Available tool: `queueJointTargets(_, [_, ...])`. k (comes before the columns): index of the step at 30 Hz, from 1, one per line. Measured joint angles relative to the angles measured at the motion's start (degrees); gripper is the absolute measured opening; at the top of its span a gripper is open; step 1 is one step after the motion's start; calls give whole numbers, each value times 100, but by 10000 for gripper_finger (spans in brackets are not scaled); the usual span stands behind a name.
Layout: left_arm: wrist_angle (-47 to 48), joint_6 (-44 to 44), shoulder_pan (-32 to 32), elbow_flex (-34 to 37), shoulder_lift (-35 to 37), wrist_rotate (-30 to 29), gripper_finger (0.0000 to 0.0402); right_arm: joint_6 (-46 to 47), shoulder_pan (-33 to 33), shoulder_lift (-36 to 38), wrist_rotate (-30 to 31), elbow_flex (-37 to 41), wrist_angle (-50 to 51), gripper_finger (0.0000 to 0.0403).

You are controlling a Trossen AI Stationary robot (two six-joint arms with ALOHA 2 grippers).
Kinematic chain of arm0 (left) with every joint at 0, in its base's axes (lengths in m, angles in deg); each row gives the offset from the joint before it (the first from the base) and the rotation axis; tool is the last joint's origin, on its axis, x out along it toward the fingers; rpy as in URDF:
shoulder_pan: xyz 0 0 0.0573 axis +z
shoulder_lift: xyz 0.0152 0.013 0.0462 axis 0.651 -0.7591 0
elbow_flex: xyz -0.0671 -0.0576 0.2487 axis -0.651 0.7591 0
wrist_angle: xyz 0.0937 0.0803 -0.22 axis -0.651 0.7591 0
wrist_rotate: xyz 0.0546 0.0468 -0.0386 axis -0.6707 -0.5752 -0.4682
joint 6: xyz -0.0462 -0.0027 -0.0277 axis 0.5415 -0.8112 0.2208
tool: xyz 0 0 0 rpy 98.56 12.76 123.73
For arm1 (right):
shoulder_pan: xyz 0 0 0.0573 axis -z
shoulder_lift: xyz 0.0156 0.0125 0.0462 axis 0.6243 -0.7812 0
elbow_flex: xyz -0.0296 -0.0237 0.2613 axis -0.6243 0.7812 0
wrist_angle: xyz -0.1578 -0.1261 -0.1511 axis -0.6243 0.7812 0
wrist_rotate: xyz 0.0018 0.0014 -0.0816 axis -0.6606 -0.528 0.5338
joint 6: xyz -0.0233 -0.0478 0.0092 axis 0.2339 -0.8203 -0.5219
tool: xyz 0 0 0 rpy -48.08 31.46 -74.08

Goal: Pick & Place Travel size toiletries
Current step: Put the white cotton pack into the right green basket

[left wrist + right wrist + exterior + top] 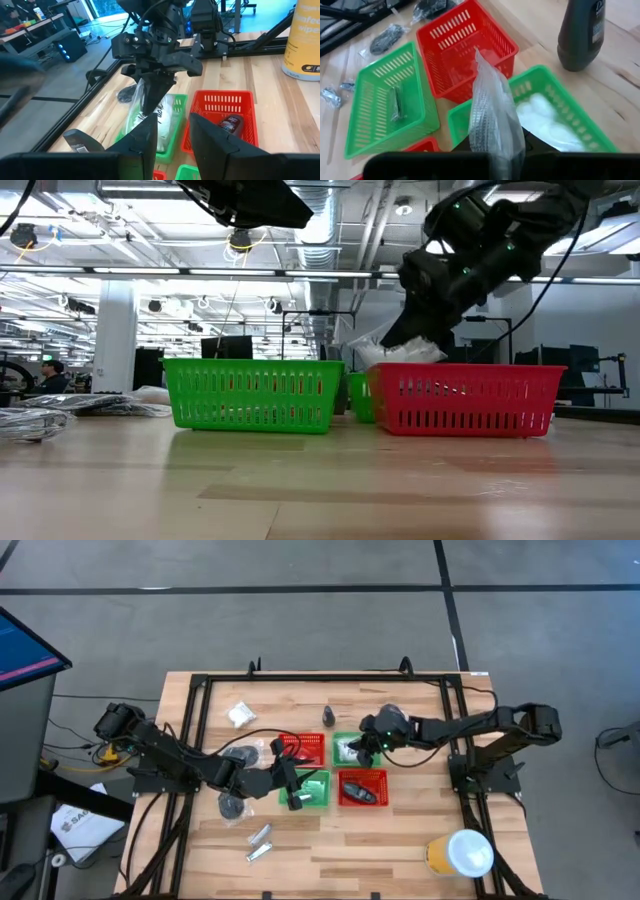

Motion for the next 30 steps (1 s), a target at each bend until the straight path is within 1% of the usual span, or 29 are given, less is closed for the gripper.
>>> queueJointTargets(2, [0, 0, 0, 0, 0, 8, 104, 35, 0, 0, 2, 81, -157, 0])
queueJointTargets(6, [0, 0, 0, 0, 0, 31, 104, 38, -11, 0, 6, 92, -137, 3])
queueJointTargets(13, [-2, 2, 0, 0, 0, 37, 104, -30, -135, 0, 17, 92, -80, 33])
queueJointTargets(17, [-2, 5, 0, 0, 1, 39, 104, -42, -208, -138, 22, 106, -22, 45])
queueJointTargets(19, [-2, 41, 2, 0, 2, 39, 104, -59, -229, -265, 22, 80, -201, 49])
queueJointTargets(22, [-7, 59, 2, 0, 2, 39, 104, -61, -235, -443, 22, 97, -177, 58])
queueJointTargets(26, [-3, 57, 2, 0, 2, 39, 104, -76, -221, -563, 22, 92, -239, 82])
queueJointTargets(30, [-1, 57, 2, 0, 2, 39, 104, -122, -229, -501, 19, 92, -242, 125])
